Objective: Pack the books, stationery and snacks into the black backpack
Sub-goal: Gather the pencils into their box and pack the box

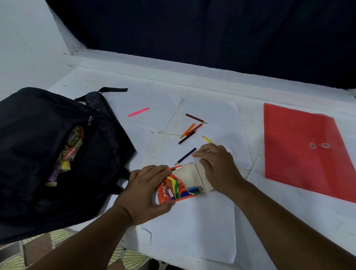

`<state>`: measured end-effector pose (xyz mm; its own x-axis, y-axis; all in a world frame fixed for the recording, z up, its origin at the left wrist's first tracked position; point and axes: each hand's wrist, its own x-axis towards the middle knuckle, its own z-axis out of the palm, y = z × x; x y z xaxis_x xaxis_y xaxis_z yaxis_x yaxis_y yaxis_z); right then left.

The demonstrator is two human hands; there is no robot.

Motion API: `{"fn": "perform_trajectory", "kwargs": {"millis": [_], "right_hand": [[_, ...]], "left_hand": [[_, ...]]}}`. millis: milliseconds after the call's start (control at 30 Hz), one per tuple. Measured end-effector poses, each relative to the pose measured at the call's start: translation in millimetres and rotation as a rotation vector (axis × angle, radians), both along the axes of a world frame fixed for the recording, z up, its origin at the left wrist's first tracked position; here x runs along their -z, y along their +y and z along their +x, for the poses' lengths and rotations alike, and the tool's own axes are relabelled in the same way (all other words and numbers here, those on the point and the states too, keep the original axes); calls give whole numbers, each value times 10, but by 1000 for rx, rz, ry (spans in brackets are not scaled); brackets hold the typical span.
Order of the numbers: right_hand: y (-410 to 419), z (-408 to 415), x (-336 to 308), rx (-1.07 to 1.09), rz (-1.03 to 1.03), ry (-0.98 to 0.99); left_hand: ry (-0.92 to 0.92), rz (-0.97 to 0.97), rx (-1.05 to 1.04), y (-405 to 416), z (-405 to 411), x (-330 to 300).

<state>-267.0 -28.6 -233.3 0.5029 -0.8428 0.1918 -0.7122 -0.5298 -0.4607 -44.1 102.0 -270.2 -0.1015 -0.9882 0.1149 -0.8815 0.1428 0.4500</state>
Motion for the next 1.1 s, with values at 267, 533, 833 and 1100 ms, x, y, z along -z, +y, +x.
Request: {"fn": "perform_trajectory", "kwargs": {"millis": [267, 533, 833, 1100], "right_hand": [[-107, 381, -24, -99, -85, 157], [-117, 290, -42, -7, -13, -72], [166, -57, -70, 88, 253, -509], [240, -257, 309, -92, -28, -287]], "left_hand": [[-13, -2, -10, 12, -13, -24], [-6, 3, -12, 16, -25, -45], [-12, -16, -1, 12, -32, -44], [-33, -9, 4, 8, -27, -44]]}}
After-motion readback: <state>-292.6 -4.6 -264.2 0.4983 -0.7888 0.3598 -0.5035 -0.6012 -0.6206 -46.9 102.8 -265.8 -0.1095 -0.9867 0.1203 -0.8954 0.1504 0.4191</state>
